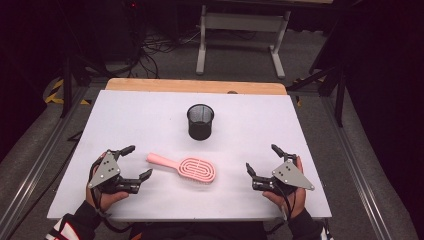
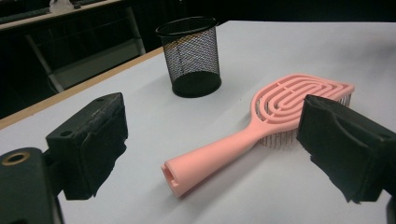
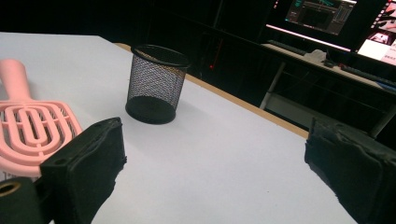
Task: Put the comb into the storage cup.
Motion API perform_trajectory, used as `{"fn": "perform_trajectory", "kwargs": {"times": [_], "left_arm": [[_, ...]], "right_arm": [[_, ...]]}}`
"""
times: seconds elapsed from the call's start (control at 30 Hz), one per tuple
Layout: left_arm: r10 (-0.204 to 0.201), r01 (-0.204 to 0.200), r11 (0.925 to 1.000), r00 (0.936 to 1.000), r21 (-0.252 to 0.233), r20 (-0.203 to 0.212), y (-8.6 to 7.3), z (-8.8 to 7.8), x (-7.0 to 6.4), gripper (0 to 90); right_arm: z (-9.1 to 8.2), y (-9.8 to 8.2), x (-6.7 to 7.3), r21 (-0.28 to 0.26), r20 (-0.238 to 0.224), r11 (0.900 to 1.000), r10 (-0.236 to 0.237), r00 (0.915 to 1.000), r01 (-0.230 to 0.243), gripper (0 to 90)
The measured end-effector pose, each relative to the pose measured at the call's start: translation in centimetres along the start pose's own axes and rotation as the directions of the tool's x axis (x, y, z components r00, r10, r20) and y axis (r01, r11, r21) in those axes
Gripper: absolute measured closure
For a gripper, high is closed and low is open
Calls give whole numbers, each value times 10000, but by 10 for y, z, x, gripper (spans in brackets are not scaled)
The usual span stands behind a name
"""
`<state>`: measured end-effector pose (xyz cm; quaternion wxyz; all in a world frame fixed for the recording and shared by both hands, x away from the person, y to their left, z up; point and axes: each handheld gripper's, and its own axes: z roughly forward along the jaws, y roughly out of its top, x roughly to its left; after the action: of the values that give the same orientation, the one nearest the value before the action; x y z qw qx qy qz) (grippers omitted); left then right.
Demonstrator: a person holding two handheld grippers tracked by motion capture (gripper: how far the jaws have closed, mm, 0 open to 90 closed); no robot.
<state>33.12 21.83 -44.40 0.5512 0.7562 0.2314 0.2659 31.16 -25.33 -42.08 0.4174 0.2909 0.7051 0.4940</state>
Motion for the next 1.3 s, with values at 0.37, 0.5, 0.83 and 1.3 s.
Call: {"fn": "perform_trajectory", "kwargs": {"times": [0.37, 0.5, 0.83, 1.3], "left_arm": [[-142, 209, 9962, 9968, 849, -791, 4, 4, 8, 446], [41, 33, 9928, 9981, 1195, -614, 11, 14, 16, 618], [-94, 61, 9779, 9998, 2089, 149, 19, 40, 29, 868], [-125, -94, 9166, 9986, 3996, 523, 12, 86, 28, 900]], "right_arm": [[6, -5, -1, 430, 172, 9990, -107, 9998, 100, 72], [9, -6, 0, 590, 151, 9982, -137, 9998, 128, 76], [14, -9, 2, 794, 27, 9967, -177, 9998, 174, 79], [16, -12, 1, 1054, 15, 9943, -175, 9998, 172, 82]]}}
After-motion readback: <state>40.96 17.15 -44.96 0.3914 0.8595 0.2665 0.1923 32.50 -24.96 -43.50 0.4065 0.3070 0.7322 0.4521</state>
